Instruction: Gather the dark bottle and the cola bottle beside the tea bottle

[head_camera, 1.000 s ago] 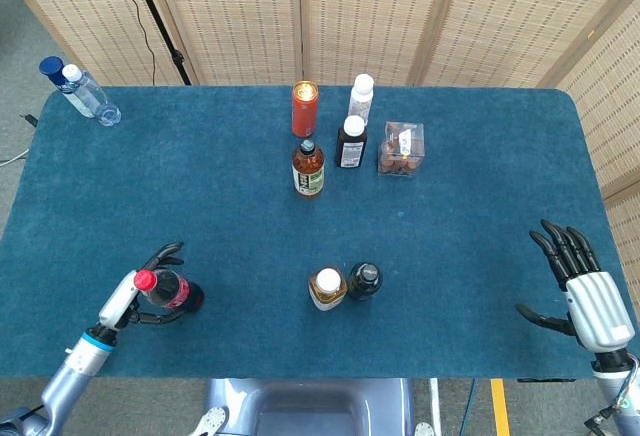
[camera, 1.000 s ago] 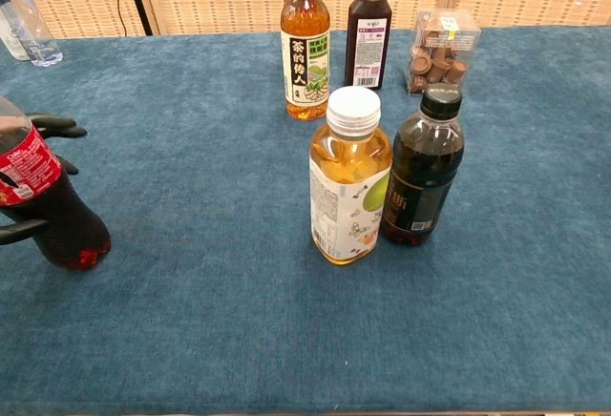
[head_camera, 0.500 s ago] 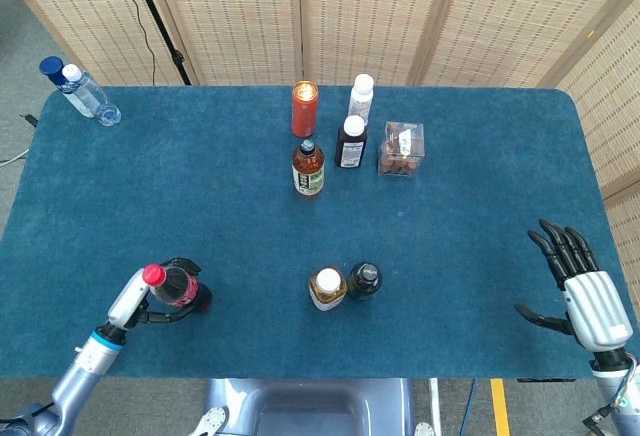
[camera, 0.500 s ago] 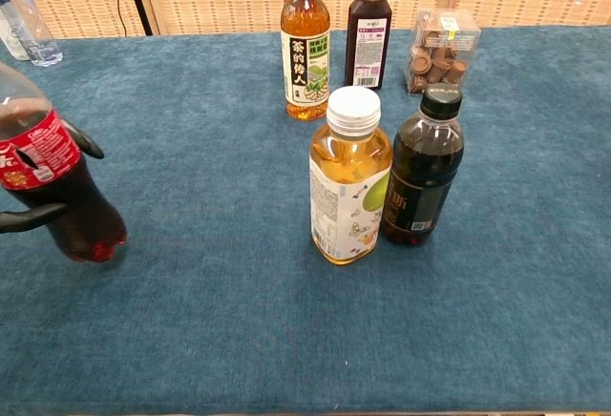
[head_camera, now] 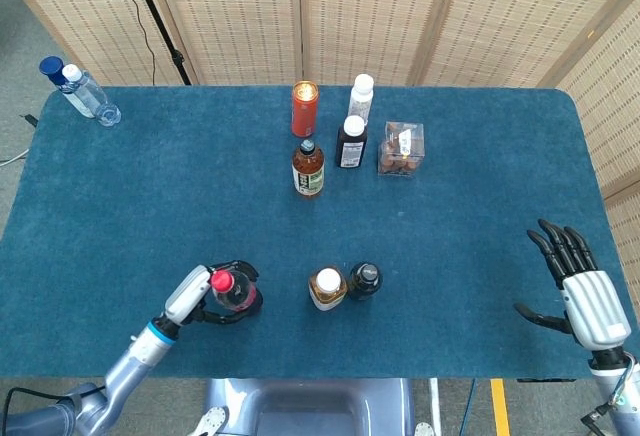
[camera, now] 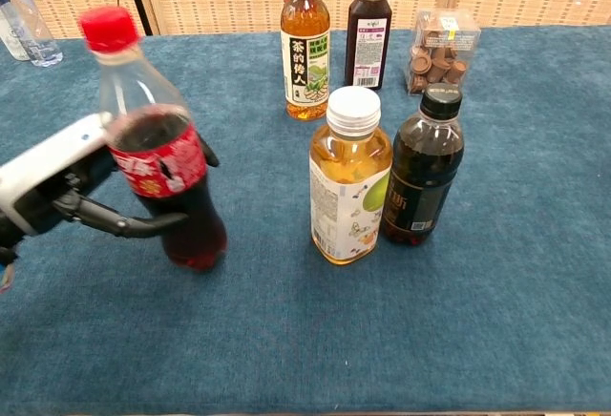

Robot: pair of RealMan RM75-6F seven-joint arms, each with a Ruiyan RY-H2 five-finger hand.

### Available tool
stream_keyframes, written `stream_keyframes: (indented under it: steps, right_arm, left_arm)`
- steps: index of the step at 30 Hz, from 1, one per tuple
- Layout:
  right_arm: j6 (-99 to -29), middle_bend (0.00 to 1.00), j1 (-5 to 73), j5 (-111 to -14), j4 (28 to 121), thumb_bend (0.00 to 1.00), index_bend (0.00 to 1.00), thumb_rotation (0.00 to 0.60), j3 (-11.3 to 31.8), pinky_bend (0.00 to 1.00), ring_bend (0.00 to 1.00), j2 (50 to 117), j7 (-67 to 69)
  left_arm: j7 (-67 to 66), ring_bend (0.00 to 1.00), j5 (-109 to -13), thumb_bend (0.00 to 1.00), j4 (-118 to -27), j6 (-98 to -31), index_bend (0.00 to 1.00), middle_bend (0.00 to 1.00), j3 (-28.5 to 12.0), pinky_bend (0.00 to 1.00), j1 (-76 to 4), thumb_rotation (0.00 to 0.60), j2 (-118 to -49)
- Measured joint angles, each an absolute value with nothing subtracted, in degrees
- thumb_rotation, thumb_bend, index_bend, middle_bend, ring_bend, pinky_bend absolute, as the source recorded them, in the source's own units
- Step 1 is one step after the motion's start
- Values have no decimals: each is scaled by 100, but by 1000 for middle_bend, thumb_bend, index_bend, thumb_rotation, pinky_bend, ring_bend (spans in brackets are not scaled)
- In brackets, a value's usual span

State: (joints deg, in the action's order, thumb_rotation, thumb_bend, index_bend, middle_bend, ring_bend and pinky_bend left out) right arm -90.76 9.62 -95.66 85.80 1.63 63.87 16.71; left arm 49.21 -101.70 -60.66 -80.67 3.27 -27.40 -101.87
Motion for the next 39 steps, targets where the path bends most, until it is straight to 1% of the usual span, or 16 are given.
stream_keyframes:
  steps: [5, 9, 18, 23, 31, 34, 37, 38, 39]
  right_arm:
    - [-9053, 0, 963, -9556, 8575, 0, 0, 600, 176, 0, 0, 6391, 1664]
    - [-9052, 0, 957, -9539, 8559, 0, 0, 600, 196, 0, 0, 6393, 1660]
    - [-9002, 0, 962, -9519, 8547, 0, 0, 600, 214, 0, 0, 6409, 1634]
    - [-9001, 0, 958, -9508, 8544, 0, 0, 600, 230, 0, 0, 6409, 1631]
    - [-8988, 0, 957, -9521, 8543, 0, 0, 600, 233, 0, 0, 6408, 1626]
    - [-9004, 0, 950, -9515, 8555, 0, 0, 600, 245, 0, 0, 6404, 1630]
    - [-9004, 0, 950, -9508, 8558, 0, 0, 600, 255, 0, 0, 6398, 1644]
    - [-9002, 0, 950, -9507, 8557, 0, 0, 600, 256, 0, 0, 6397, 1644]
    - [-8998, 0, 950, -9507, 8554, 0, 0, 600, 255, 0, 0, 6398, 1646]
  left_arm:
    - [4724, 431, -10101, 306, -6029, -7880, 424, 363, 307, 516, -2869, 600, -10455]
    - [4694, 431, -10079, 304, -5867, -7922, 424, 363, 291, 516, -2917, 600, -10635]
    - [4560, 430, -10047, 296, -5761, -7868, 424, 363, 250, 517, -3089, 600, -10828]
    - [4456, 428, -10000, 294, -5714, -7869, 424, 363, 156, 516, -3205, 600, -10974]
    - [4368, 402, -9881, 276, -5642, -7745, 412, 362, 122, 516, -3302, 600, -11074]
    - [4337, 358, -9868, 260, -5602, -7742, 363, 328, 152, 516, -3303, 600, -11119]
    - [4336, 271, -9859, 244, -5603, -7693, 285, 247, 184, 507, -3330, 600, -11099]
    - [4337, 224, -9857, 238, -5611, -7694, 220, 188, 192, 484, -3334, 600, -11089]
    - [4350, 168, -9861, 232, -5624, -7694, 134, 115, 203, 450, -3338, 600, -11077]
